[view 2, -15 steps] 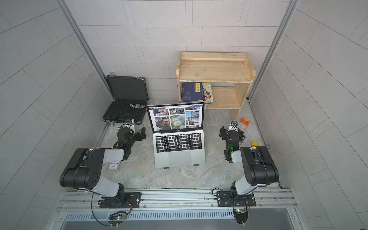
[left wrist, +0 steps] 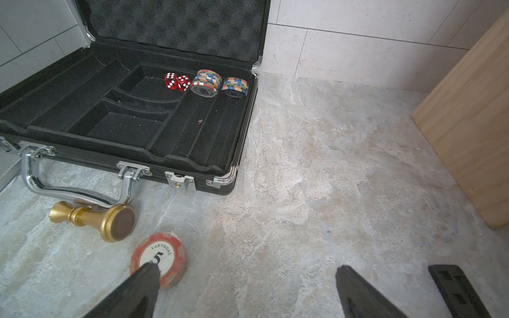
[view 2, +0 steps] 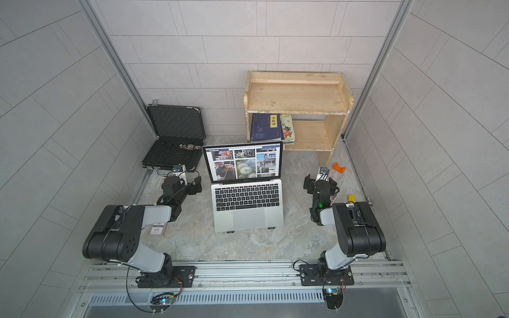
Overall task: Close the laptop lid and set it aside
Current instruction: Close the lid of the laptop.
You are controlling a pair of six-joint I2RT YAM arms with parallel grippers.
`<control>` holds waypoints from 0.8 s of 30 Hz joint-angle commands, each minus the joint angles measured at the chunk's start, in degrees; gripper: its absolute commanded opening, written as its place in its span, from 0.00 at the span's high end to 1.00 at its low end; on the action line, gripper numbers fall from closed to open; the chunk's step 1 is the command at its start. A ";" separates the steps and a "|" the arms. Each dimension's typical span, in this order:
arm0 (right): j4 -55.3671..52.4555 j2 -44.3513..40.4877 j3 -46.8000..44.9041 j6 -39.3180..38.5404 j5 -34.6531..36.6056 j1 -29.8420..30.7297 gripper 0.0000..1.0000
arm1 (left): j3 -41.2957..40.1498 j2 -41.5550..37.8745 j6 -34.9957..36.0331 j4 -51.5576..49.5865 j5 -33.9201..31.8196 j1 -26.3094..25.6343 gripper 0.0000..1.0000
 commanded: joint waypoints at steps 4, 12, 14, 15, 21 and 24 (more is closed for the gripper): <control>-0.16 -0.59 0.56 -0.23 0.51 0.06 0.00 | 0.61 -0.06 0.18 -0.17 -0.11 -0.15 0.00; -1.35 -8.95 -2.42 -0.66 2.50 0.96 0.00 | 11.50 -4.98 -2.81 -24.84 -3.08 -0.24 0.00; -13.69 -14.74 0.58 2.39 5.98 1.08 0.00 | 20.63 -4.33 -4.79 -40.39 -5.11 -0.26 0.00; -21.65 -17.91 2.82 5.29 7.83 0.96 0.00 | 23.85 -3.97 -5.45 -46.22 -5.02 -0.27 0.00; -51.59 -30.00 13.89 23.42 12.64 0.75 0.00 | 25.18 -14.47 -9.64 -53.77 -0.29 -0.36 0.00; -62.41 -33.67 19.93 28.59 8.79 0.68 0.00 | 28.74 -17.68 -15.35 -60.23 1.13 -0.35 0.00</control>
